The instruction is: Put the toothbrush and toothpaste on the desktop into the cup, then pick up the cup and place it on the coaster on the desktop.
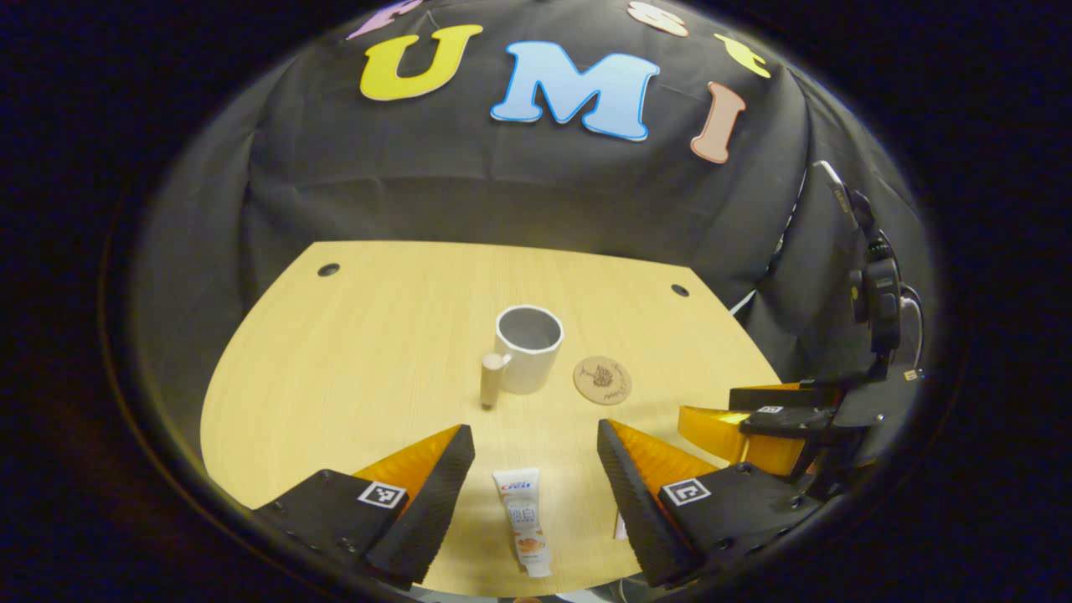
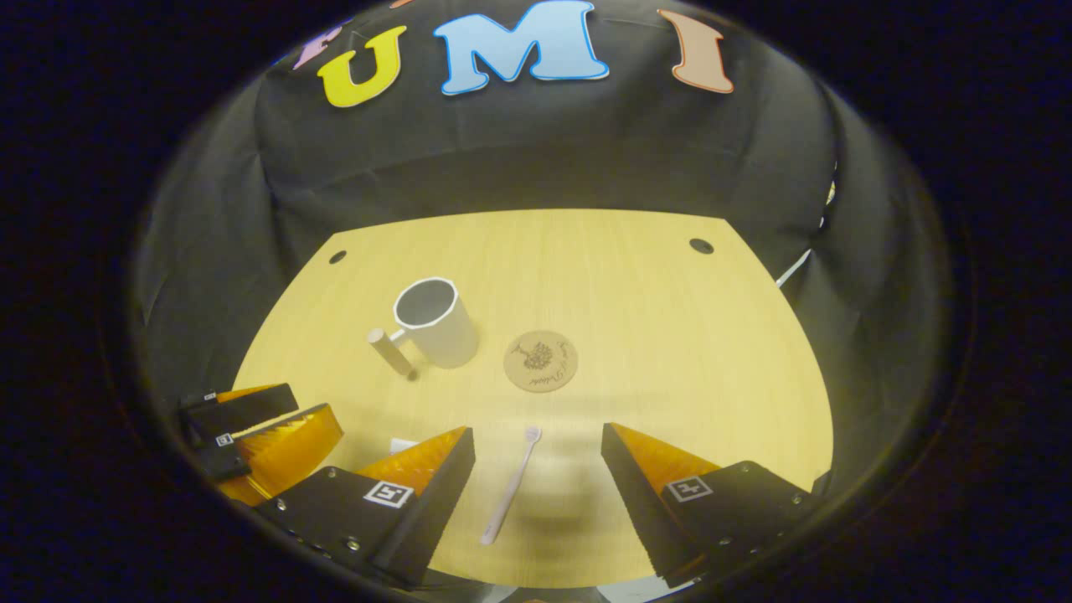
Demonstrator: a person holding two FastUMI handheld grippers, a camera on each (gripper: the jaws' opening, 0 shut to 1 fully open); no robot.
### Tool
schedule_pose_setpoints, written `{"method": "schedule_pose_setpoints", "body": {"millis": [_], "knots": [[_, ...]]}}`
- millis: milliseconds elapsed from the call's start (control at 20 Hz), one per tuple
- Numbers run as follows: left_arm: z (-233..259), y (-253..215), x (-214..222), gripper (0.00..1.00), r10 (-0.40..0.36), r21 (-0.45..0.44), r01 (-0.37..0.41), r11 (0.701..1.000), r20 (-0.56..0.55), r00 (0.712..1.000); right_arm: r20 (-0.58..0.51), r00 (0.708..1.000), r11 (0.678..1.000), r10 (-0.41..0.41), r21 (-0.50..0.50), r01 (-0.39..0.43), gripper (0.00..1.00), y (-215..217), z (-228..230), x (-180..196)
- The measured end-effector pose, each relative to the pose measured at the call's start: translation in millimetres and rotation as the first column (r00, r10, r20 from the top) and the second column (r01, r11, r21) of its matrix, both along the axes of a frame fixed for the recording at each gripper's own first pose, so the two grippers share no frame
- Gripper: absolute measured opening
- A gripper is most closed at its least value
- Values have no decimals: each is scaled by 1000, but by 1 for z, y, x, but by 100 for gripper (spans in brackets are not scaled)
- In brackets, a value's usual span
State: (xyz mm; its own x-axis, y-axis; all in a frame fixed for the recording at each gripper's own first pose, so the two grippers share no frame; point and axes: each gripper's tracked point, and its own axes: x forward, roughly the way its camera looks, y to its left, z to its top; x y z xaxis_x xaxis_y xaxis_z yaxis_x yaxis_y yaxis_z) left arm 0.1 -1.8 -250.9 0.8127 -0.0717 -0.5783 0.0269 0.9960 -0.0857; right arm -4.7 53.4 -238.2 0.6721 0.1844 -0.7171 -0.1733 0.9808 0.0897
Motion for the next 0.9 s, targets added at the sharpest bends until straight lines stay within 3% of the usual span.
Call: {"method": "schedule_pose_setpoints", "body": {"millis": [400,900], "knots": [[-87,1,-26,95,-16,9,19,1000,-262,965,-199,980,1000,4,-10,-6,94,4,-67,-15],[-145,11,-37,97,34,57,-10,998,-439,898,-375,927,997,-7,-78,-24,94,1,-122,-33]]}}
